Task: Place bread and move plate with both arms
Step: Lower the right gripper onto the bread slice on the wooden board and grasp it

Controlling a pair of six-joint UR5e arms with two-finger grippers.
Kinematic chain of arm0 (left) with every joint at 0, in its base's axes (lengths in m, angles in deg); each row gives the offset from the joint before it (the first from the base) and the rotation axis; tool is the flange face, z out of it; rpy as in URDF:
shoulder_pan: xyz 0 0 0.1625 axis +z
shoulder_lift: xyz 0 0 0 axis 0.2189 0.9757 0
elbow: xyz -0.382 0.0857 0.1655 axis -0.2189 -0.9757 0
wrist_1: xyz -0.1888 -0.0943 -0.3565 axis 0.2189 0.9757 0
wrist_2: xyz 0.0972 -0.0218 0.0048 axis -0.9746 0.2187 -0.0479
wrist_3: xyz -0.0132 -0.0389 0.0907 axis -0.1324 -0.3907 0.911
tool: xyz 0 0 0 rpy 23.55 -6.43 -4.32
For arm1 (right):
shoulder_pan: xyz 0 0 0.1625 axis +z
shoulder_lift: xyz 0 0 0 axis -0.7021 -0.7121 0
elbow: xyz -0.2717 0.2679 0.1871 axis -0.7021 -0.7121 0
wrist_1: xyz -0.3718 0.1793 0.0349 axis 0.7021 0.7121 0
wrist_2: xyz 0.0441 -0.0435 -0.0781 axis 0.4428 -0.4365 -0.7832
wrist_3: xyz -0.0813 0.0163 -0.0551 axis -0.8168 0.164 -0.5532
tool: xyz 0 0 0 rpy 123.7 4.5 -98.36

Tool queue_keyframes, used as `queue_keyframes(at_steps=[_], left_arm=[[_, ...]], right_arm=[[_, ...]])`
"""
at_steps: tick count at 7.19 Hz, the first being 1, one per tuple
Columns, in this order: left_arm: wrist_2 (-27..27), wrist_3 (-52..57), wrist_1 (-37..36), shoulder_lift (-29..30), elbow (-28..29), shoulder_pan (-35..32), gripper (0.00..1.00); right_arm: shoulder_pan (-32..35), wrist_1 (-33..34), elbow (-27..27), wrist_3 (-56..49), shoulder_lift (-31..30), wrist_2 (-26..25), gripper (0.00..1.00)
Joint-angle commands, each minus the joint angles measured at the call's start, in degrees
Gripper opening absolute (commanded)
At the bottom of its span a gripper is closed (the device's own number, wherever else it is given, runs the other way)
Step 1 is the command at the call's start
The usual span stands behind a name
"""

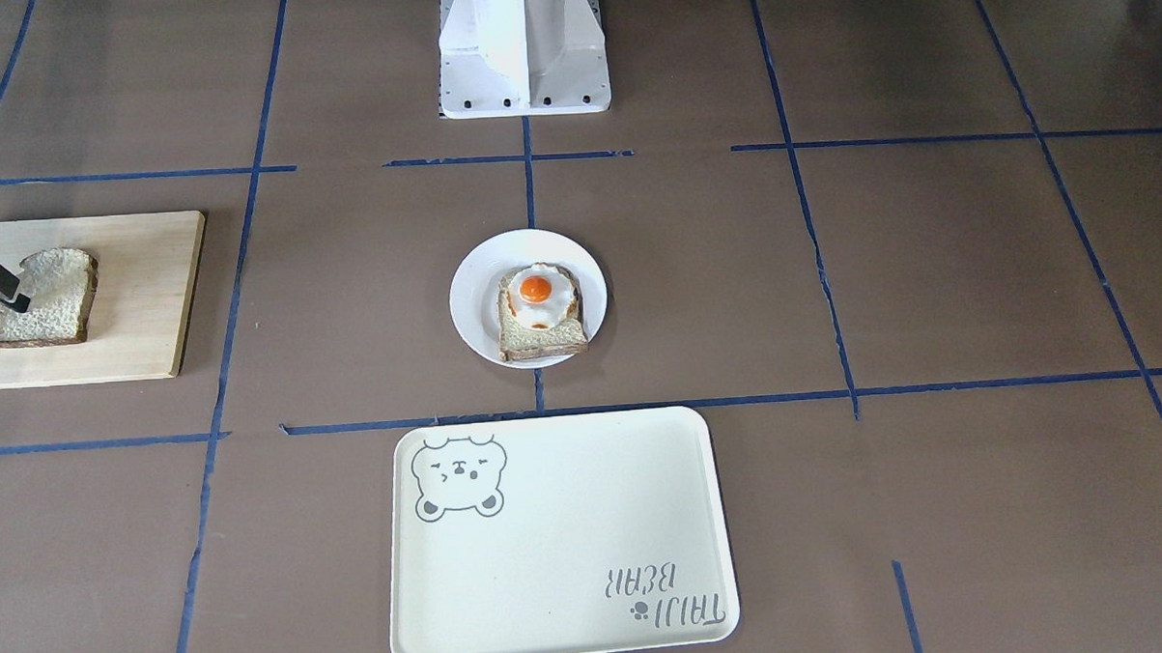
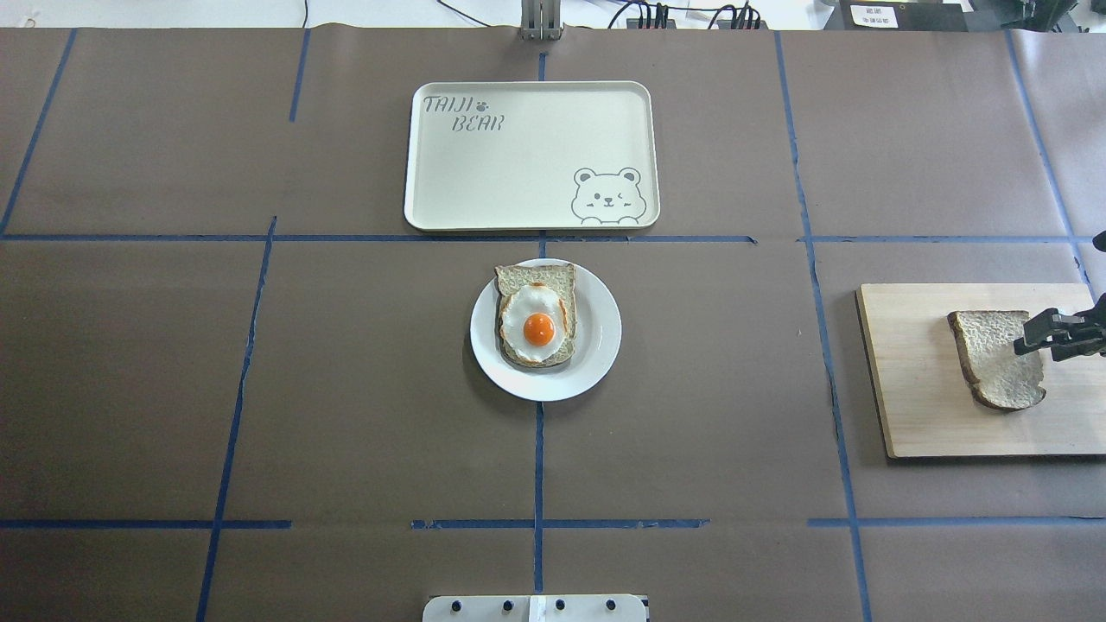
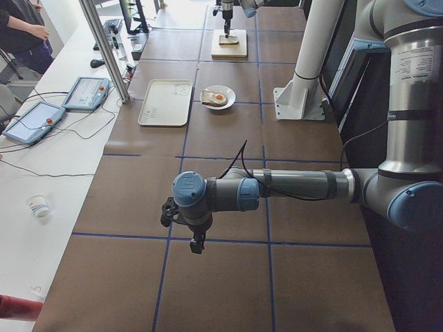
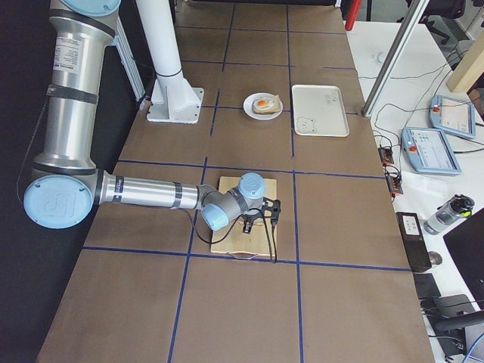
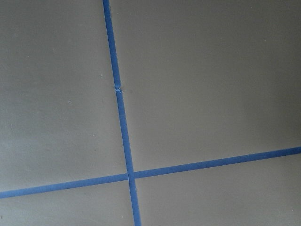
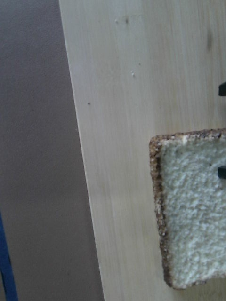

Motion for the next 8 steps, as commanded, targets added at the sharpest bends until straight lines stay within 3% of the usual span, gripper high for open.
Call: queue_keyframes(at_steps=[1, 6, 7, 8], left_arm=[[0.1, 0.0, 0.0, 0.0, 0.0, 0.0, 1.00], [0.2, 0.1, 0.0, 0.0, -0.1, 0.0, 1.00], [0.1, 0.1, 0.0, 0.0, 0.0, 0.0, 1.00], [0.1, 0.1, 0.0, 0.0, -0.1, 0.0, 1.00]], right_arm=[[-0.1, 0.0, -0.3, 0.0, 0.0, -0.1, 0.59], [-0.2, 0.0, -0.5, 0.1, 0.0, -0.9, 0.59], [-0.2, 0.0, -0.5, 0.1, 0.0, -0.9, 0.48], [-0.2, 0.0, -0.5, 0.1, -0.1, -0.9, 0.23]])
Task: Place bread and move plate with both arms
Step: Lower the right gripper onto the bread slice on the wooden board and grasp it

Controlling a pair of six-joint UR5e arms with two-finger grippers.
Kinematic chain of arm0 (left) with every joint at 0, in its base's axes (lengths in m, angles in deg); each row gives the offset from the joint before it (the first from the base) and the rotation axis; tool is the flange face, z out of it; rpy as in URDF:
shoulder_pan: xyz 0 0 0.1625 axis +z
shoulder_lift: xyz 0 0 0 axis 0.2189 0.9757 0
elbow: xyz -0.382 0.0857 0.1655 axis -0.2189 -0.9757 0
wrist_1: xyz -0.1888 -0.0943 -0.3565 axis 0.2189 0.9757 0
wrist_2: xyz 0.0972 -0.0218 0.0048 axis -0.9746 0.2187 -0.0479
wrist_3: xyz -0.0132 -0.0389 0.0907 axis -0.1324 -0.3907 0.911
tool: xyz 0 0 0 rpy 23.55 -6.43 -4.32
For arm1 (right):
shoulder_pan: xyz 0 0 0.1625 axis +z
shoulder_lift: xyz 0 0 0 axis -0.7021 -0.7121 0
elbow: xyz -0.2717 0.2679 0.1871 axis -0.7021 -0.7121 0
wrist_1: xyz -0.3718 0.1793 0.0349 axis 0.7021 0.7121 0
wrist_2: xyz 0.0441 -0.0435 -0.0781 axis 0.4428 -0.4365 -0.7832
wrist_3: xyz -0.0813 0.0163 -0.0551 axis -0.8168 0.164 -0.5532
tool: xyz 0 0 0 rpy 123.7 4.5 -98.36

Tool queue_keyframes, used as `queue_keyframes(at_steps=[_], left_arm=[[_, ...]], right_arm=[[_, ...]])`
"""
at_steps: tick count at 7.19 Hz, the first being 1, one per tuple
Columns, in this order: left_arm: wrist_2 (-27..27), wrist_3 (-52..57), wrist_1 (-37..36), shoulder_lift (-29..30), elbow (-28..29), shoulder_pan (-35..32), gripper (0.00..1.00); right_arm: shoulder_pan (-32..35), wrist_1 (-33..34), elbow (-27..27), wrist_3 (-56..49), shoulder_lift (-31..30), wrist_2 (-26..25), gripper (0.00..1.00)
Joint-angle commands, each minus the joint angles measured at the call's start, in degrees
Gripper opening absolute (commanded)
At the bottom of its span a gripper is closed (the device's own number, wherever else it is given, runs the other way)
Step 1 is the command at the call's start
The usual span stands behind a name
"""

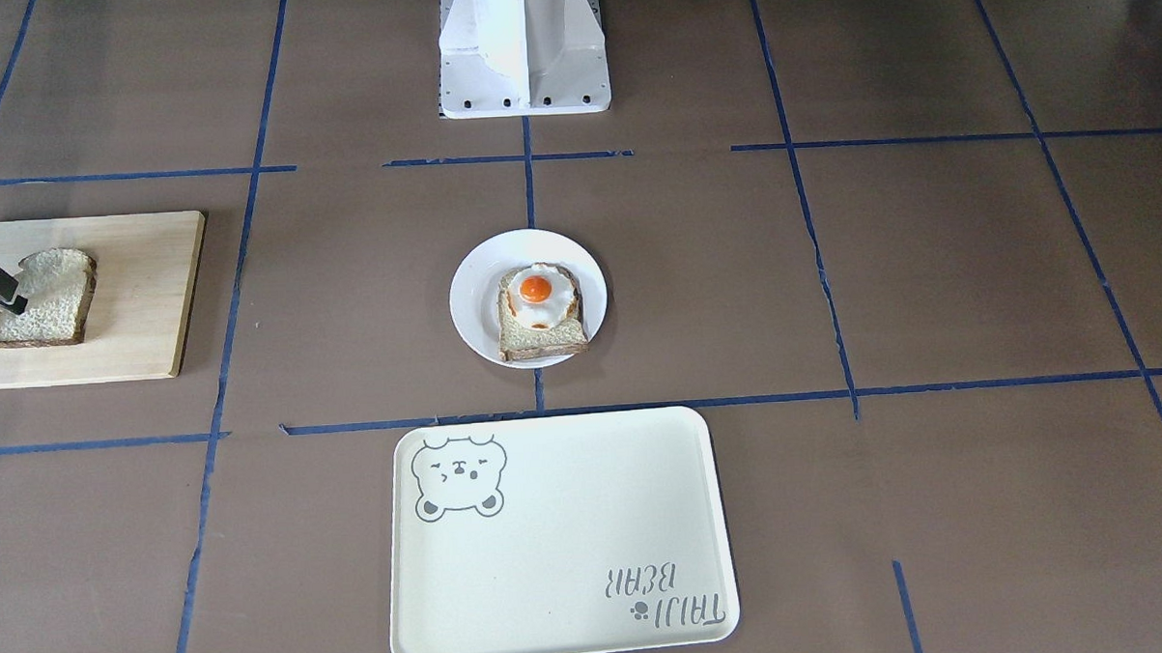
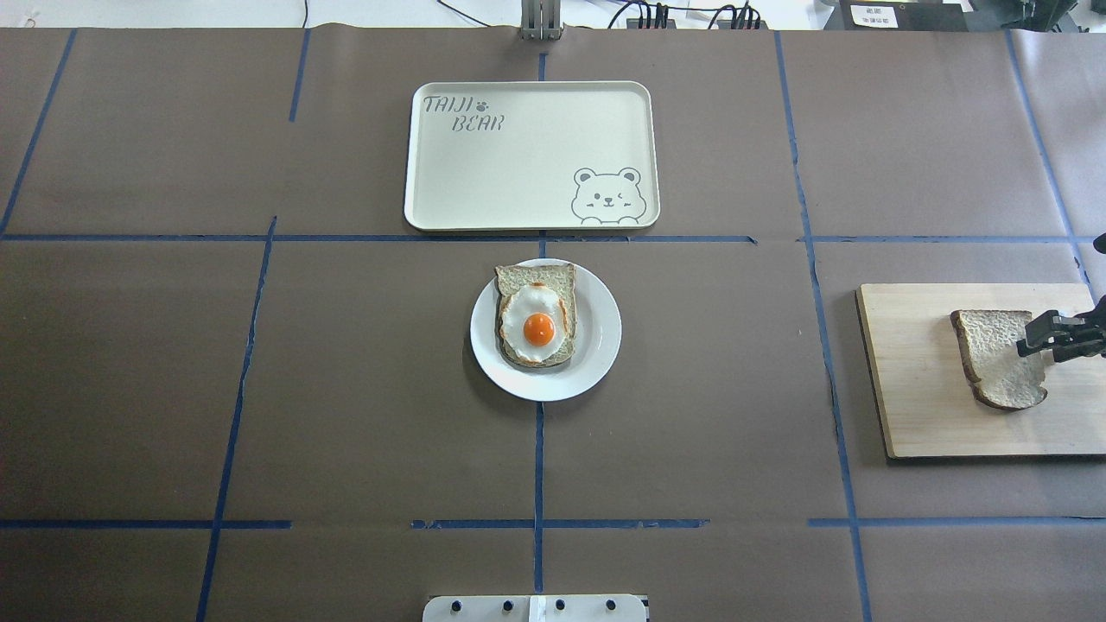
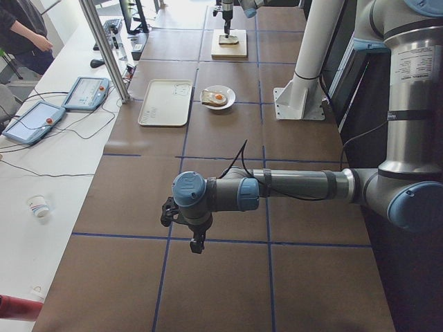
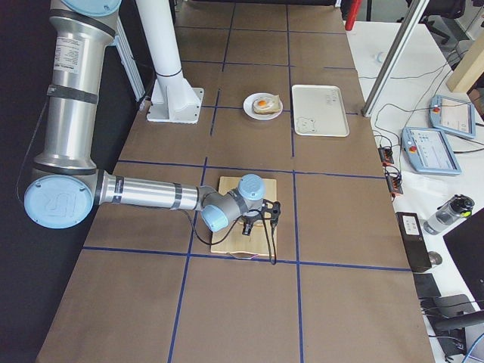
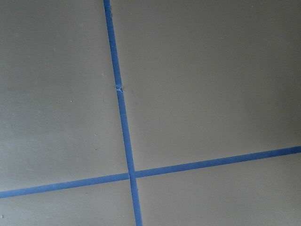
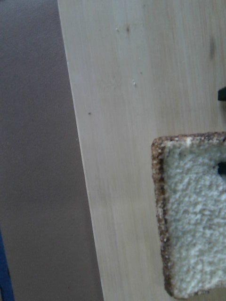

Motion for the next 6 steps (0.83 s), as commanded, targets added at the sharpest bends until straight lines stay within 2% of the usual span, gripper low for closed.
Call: queue_keyframes(at_steps=[1, 2, 6], left_arm=[[0.0, 0.0, 0.0, 0.0, 0.0, 0.0, 1.00], [0.0, 0.0, 0.0, 0.0, 0.0, 0.0, 1.00], [0.0, -0.1, 0.1, 0.0, 0.0, 0.0, 1.00]], right_arm=[[0.0, 0.0, 0.0, 0.0, -0.1, 0.0, 0.09], [0.0, 0.0, 0.1, 0.0, -0.1, 0.1, 0.00], [0.1, -0.2, 0.8, -0.1, 0.2, 0.1, 0.00]])
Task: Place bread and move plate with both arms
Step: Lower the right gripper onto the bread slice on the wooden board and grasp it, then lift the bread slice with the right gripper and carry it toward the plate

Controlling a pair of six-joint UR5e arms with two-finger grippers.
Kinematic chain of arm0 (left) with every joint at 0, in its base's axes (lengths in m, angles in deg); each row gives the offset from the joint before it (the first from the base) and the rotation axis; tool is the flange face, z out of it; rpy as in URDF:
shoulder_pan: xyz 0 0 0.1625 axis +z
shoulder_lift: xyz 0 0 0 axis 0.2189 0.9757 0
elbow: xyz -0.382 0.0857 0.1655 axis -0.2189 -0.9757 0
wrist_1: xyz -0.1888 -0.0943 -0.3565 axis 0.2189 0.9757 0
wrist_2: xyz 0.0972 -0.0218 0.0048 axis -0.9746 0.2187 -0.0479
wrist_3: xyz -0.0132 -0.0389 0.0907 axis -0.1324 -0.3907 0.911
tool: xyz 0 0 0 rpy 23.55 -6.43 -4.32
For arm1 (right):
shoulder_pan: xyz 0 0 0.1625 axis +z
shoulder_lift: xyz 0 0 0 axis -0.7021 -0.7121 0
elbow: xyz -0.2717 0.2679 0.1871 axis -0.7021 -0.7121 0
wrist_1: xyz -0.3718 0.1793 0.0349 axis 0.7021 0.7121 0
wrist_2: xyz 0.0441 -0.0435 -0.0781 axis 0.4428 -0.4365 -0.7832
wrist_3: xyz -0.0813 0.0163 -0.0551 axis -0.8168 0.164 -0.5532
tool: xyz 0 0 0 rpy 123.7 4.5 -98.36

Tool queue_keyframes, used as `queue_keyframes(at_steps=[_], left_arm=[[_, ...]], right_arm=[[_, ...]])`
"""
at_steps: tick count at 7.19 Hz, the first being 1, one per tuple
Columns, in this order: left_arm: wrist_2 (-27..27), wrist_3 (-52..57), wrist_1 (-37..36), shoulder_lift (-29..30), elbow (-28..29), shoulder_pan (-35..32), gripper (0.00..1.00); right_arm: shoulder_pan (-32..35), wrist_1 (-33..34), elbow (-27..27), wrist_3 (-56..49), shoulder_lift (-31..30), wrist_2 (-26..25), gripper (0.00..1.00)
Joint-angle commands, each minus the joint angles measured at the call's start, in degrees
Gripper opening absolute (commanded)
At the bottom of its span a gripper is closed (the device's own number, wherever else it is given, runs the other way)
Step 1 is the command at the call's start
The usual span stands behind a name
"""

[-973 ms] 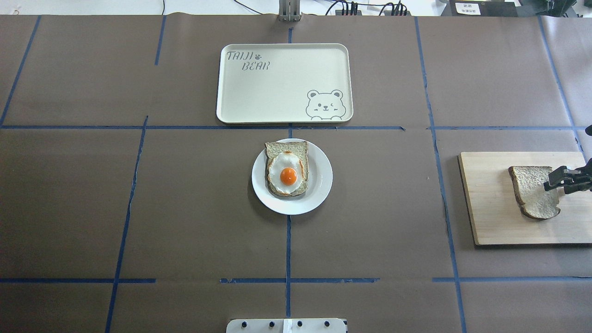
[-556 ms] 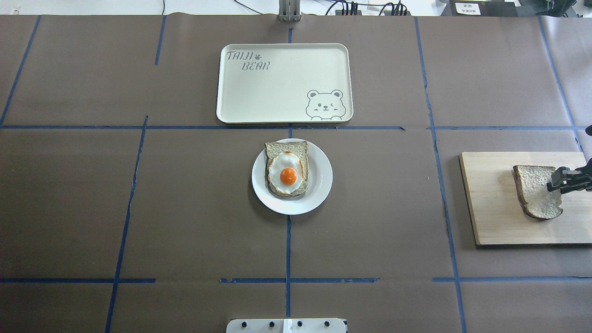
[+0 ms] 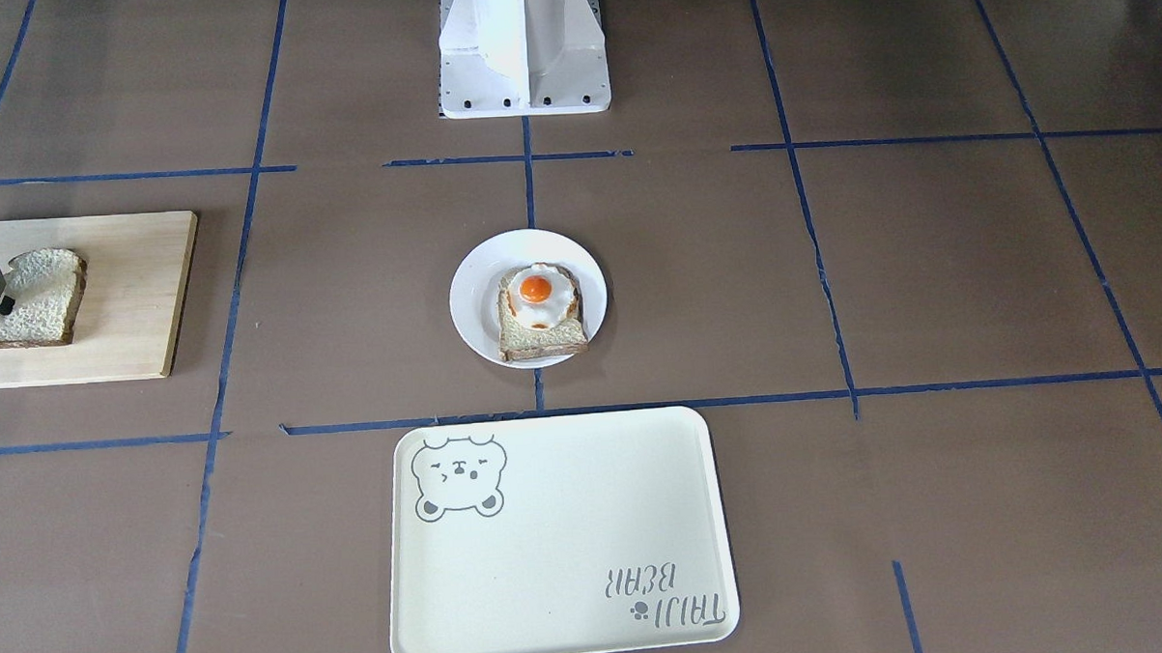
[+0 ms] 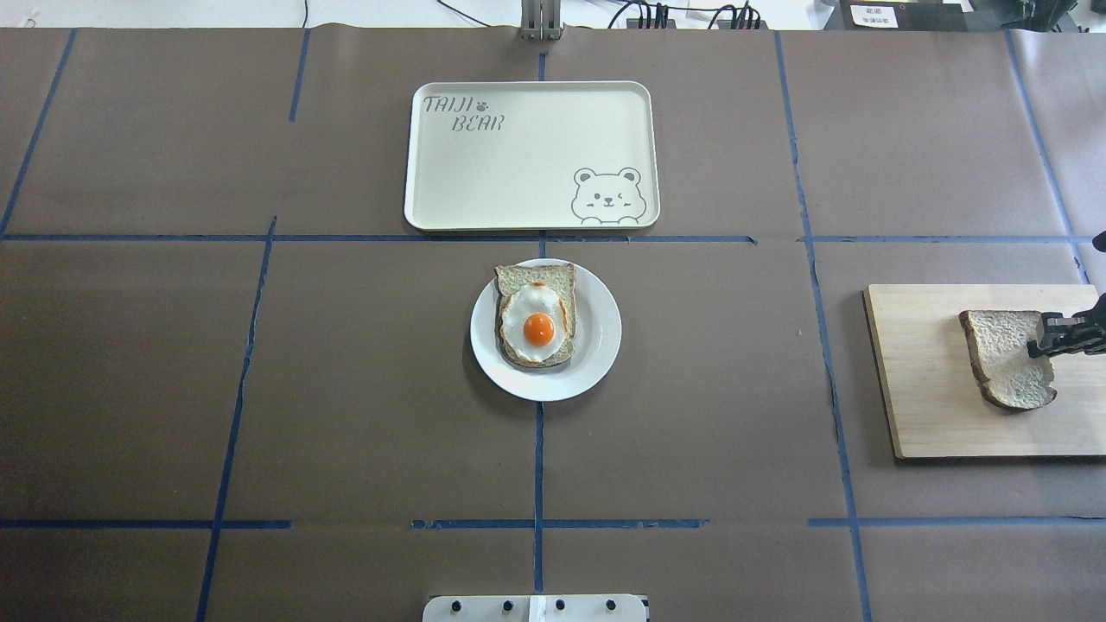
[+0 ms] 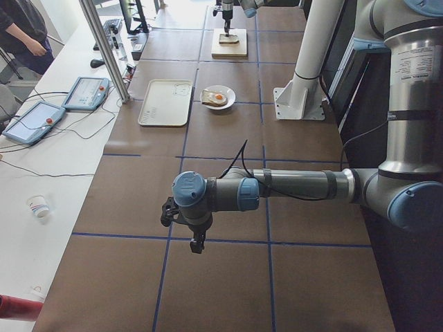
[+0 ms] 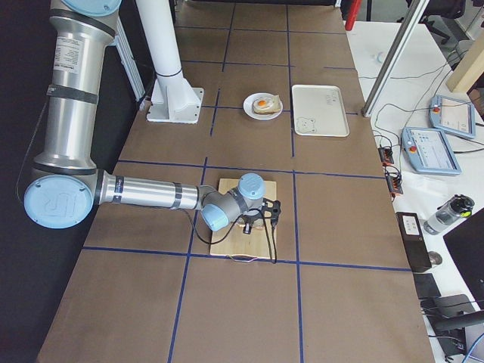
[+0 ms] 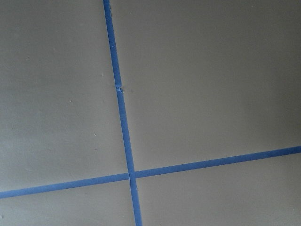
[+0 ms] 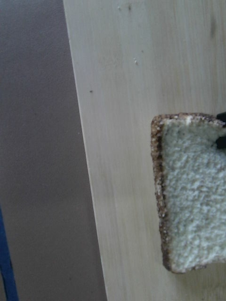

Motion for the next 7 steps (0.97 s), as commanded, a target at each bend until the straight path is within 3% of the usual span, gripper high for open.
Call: queue_keyframes(at_steps=[1, 7], left_arm=[[0.0, 0.0, 0.1, 0.0, 0.0, 0.0, 1.00], [0.0, 0.0, 0.1, 0.0, -0.1, -0.1, 1.00]], right_arm=[[0.1, -2.2, 0.8, -0.1, 0.0, -0.4, 0.00], [3.8, -9.1, 3.8, -0.2, -0.4, 1.0, 0.00]])
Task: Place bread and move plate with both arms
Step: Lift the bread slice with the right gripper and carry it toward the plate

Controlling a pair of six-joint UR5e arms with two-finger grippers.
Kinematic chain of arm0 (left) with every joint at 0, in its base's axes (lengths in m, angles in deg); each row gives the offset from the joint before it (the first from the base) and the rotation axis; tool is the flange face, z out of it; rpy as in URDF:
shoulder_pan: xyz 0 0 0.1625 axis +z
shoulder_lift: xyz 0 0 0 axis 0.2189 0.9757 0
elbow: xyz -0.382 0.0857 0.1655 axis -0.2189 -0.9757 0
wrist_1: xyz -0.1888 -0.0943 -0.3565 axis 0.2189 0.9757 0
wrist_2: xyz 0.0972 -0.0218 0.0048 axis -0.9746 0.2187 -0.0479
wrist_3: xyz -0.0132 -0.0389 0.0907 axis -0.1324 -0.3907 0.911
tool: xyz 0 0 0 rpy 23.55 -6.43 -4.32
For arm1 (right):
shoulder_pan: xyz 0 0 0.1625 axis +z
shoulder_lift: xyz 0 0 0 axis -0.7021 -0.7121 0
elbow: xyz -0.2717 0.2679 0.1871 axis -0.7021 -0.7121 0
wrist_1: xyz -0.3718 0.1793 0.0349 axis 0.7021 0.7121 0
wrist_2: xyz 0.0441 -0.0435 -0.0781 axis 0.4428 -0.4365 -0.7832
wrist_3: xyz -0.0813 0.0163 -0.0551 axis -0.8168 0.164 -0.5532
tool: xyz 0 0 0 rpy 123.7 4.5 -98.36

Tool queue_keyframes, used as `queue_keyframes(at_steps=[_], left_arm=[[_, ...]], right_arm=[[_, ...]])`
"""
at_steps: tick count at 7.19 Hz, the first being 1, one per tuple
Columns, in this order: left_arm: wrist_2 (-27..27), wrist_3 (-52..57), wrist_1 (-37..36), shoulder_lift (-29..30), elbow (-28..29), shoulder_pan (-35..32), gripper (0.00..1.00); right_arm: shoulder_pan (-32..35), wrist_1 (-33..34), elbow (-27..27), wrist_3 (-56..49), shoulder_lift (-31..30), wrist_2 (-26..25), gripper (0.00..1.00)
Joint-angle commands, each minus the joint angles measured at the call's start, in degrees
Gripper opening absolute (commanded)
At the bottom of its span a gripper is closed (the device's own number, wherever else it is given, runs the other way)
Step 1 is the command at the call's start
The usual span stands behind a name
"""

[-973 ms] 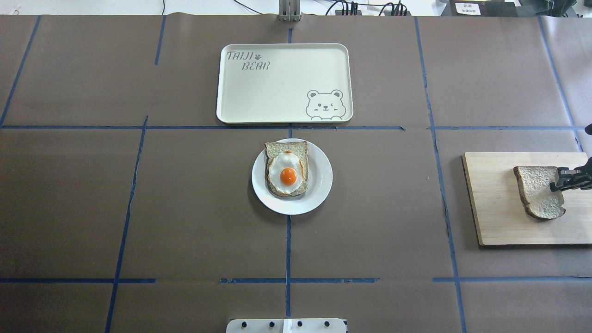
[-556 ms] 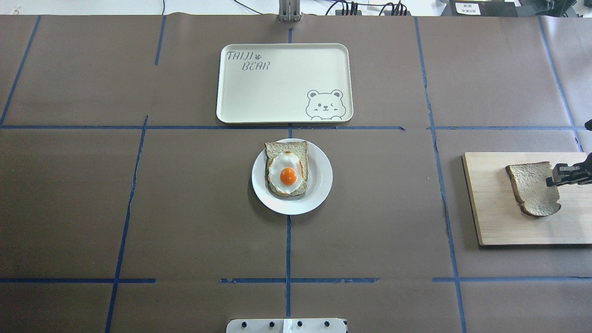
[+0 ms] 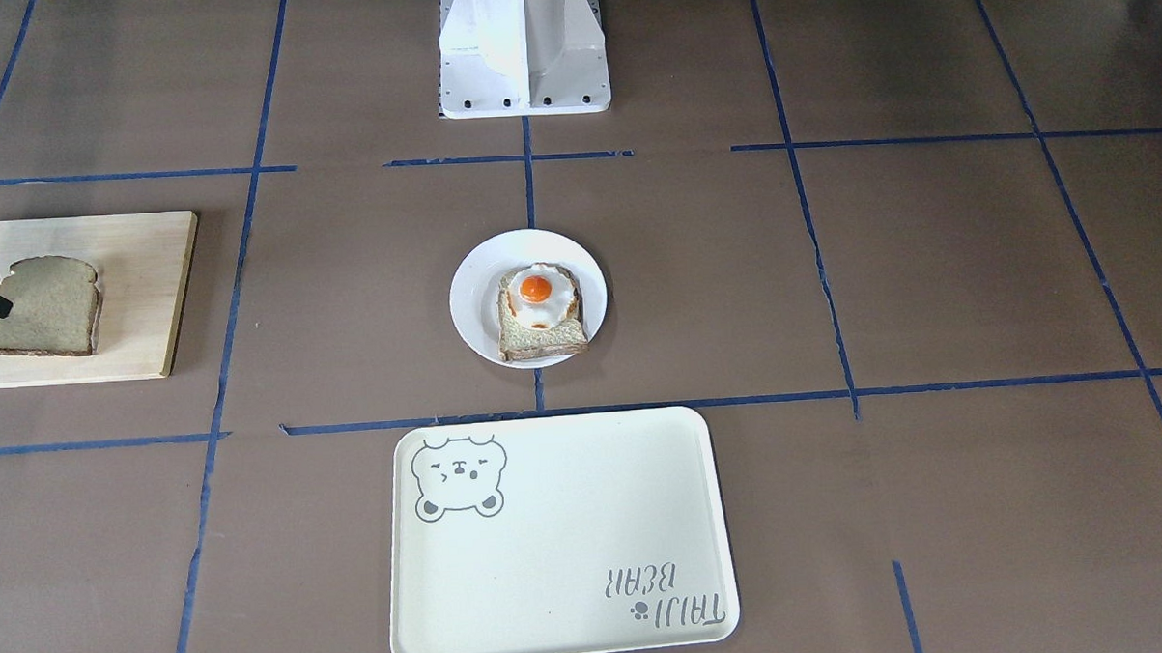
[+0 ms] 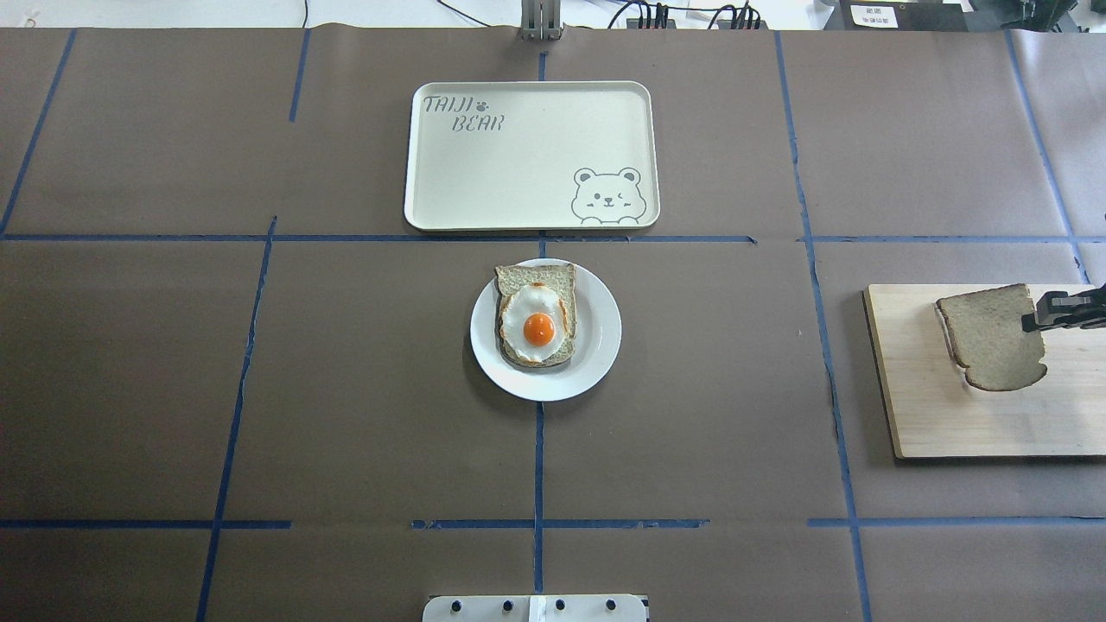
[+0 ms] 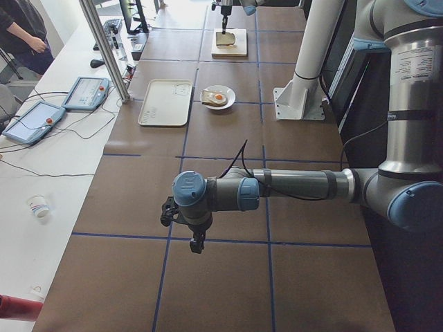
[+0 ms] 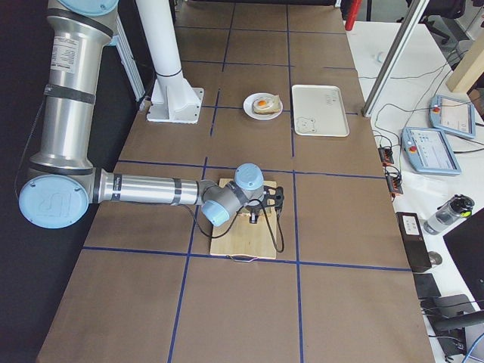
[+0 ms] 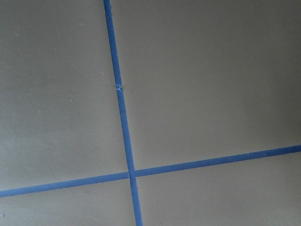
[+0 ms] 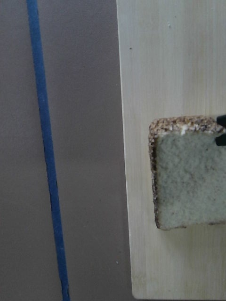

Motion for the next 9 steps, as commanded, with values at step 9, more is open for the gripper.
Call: queue_keyframes(at_steps=[9], left_arm=[[0.1, -0.2, -0.2, -0.2, -1.5, 0.0, 1.00]], right_arm=[[-21.2, -7.4, 4.4, 42.7, 32.6, -15.5, 0.00]])
